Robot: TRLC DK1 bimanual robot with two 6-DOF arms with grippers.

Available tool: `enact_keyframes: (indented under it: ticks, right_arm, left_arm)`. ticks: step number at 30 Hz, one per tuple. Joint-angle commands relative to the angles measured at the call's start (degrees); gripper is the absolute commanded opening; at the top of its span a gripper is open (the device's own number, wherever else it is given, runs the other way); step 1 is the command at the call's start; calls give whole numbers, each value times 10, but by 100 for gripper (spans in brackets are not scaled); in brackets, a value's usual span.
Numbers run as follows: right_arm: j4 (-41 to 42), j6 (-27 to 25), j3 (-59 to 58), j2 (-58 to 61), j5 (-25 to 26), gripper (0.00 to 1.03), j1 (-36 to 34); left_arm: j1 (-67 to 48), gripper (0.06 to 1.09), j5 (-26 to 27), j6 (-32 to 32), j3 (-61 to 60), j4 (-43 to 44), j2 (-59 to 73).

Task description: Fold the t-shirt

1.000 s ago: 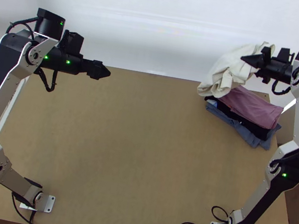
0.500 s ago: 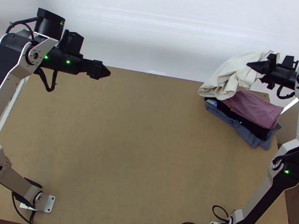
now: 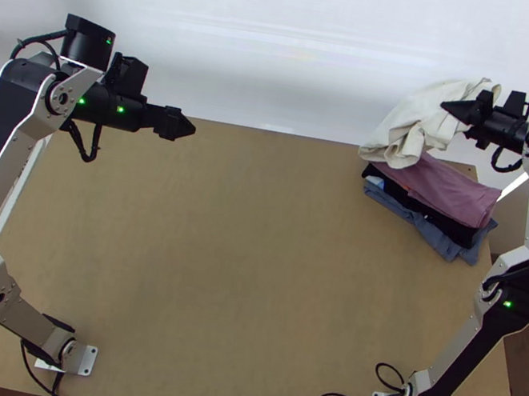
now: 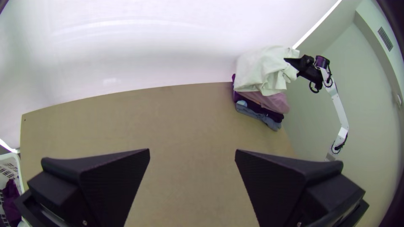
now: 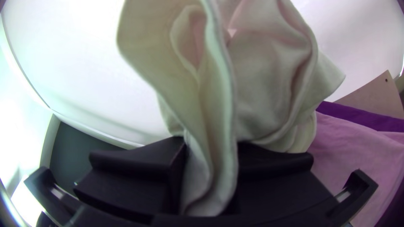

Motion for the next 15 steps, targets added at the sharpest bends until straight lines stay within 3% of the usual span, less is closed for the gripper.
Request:
enact_keyframes:
  ticks: [1, 7, 15]
  right_arm:
    - [24, 21, 17, -34, -8, 3, -4]
    - [7, 12, -33, -27, 2, 3, -23]
    - [-125, -120, -71, -9, 42, 3, -92]
  left_arm:
    - [-2, 104, 1, -2, 10, 5, -10]
    - [-3, 104, 1, -7, 16, 5, -10]
    - [4, 104, 1, -6, 14, 5, -16]
